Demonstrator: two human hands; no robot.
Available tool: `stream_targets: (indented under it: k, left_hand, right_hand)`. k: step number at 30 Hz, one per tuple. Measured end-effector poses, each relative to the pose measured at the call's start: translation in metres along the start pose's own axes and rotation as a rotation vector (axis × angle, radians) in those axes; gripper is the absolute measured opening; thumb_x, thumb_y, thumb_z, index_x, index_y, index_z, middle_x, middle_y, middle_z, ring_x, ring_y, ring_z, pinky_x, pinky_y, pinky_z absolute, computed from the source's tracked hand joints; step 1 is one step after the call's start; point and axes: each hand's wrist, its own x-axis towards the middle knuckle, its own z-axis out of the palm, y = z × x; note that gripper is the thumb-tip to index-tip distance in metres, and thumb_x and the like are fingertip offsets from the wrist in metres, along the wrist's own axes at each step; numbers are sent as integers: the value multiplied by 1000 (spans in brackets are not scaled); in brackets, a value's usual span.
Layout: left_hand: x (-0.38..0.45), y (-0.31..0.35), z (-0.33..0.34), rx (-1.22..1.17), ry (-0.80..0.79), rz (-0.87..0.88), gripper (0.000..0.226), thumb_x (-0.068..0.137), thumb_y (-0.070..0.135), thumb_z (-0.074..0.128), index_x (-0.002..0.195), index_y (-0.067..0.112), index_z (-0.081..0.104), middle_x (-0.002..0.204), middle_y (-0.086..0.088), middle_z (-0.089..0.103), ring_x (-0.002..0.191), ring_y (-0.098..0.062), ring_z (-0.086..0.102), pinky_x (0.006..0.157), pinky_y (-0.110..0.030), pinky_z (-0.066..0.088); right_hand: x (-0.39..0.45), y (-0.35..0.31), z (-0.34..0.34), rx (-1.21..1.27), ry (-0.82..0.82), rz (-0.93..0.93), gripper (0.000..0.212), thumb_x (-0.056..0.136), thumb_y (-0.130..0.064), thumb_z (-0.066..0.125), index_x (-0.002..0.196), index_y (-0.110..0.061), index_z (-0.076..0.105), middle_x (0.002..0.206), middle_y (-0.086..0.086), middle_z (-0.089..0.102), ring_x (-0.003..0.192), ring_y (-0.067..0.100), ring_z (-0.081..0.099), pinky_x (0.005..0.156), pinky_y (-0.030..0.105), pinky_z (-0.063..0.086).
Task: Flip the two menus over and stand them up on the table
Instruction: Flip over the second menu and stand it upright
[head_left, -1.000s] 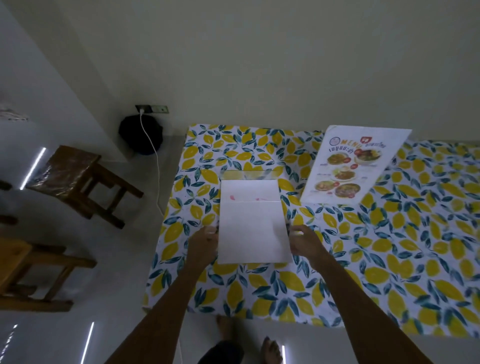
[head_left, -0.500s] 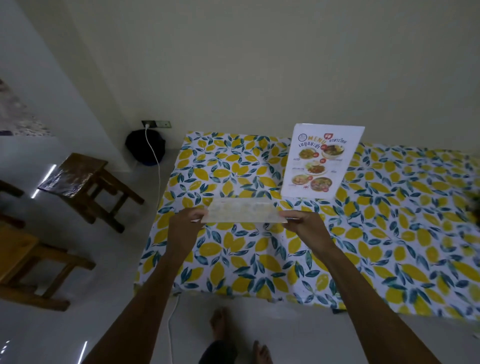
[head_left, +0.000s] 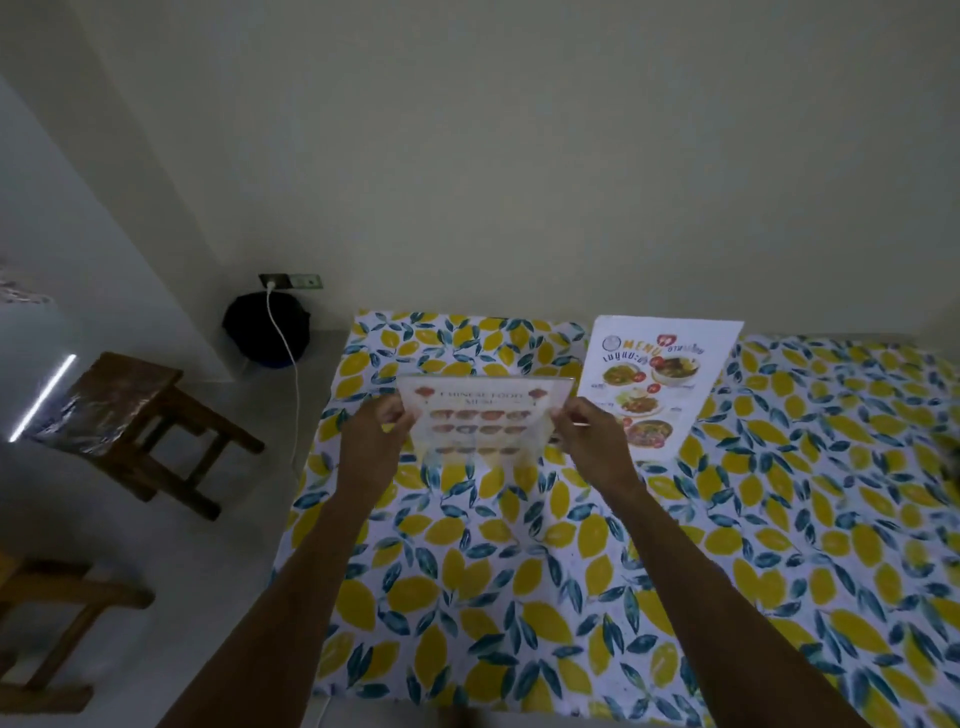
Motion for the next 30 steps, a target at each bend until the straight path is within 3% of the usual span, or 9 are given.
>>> stream_targets:
  k: [2,5,8,10,16,20,26,30]
  left_hand:
    - [19,0,8,40,2,-2,25,98,27,59,89,4,65,80,-11,66,65,0,55,63,-14,43]
    - [40,-8,18,17,-54,-14,19,97,21,60,111,13,69,101,-5,74,89,-15,68,76,-33,55]
    - [50,-20,23,1,-118,-30,20,95,24,60,114,18,67,105,-2,74,93,-18,69,80,-41,57]
    - [58,-23,24,22,-145,-58,20,96,26,59,113,19,67,103,-1,74,90,-16,69,78,-39,56]
    - [65,-23,28,55,-126,-60,21,94,21,64,114,13,68,102,-5,74,87,-16,67,74,-29,49]
    - [61,-23,27,80,-113,-41,19,94,22,64,110,12,68,100,-6,74,88,-19,68,74,-32,51]
    - [59,-20,34,103,-98,-73,20,96,21,59,114,14,65,105,-7,72,93,-24,68,76,-35,53]
    - [50,-16,38,155,-77,-109,21,97,24,55,115,17,61,106,-5,69,93,-25,65,76,-39,53]
  right_hand:
    - [19,1,15,-79,-4,29,32,96,-38,54,87,-7,52,83,16,63,79,32,63,66,41,52]
    - [38,9,36,-186,-24,46,24,98,-30,54,85,-12,44,68,0,49,67,25,53,57,32,35]
    - [52,17,50,-205,14,89,22,98,-29,53,100,-7,51,73,8,56,71,33,59,62,31,37]
    - [60,19,55,-221,33,86,28,98,-29,52,112,-5,53,83,16,64,77,35,63,63,31,37]
    - [63,27,57,-251,46,100,26,98,-36,50,96,-10,50,75,4,56,71,32,63,56,31,36]
    - [62,31,61,-236,65,94,26,98,-38,49,93,-13,47,76,3,57,70,31,61,56,31,38]
    - [62,28,62,-212,76,101,26,99,-36,49,98,-10,50,79,5,57,75,32,62,60,30,37]
    - [59,22,63,-171,53,166,28,97,-32,49,109,-7,53,96,17,66,90,38,65,70,39,51]
